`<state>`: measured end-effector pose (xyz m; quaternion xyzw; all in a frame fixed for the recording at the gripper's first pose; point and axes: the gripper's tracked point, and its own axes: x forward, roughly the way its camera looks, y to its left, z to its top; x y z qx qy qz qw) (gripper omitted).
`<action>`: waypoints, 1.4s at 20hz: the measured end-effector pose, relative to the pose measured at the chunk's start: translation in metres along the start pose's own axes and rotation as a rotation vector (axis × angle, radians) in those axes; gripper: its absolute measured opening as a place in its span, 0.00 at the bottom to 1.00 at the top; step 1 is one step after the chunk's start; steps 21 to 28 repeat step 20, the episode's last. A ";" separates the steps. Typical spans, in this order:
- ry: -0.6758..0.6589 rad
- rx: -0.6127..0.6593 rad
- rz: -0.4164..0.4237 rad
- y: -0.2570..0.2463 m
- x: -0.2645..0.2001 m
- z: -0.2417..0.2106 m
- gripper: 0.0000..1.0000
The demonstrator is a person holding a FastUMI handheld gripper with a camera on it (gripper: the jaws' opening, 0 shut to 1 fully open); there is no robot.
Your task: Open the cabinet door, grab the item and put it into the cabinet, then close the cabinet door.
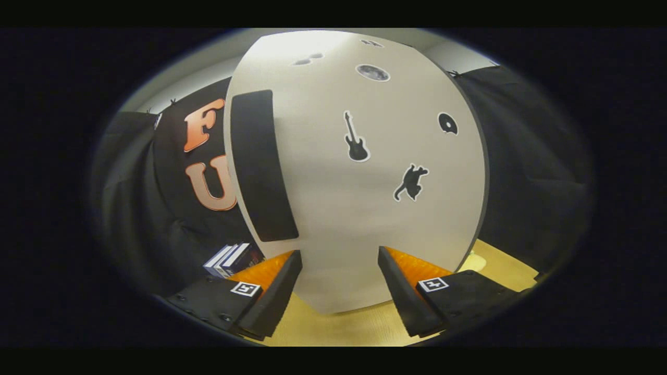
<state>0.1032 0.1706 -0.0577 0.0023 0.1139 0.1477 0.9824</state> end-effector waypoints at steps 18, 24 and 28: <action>-0.142 -0.019 -0.099 -0.040 -0.132 0.063 0.97; -0.141 -0.017 -0.102 -0.039 -0.135 0.060 0.97; -0.141 -0.017 -0.102 -0.039 -0.135 0.060 0.97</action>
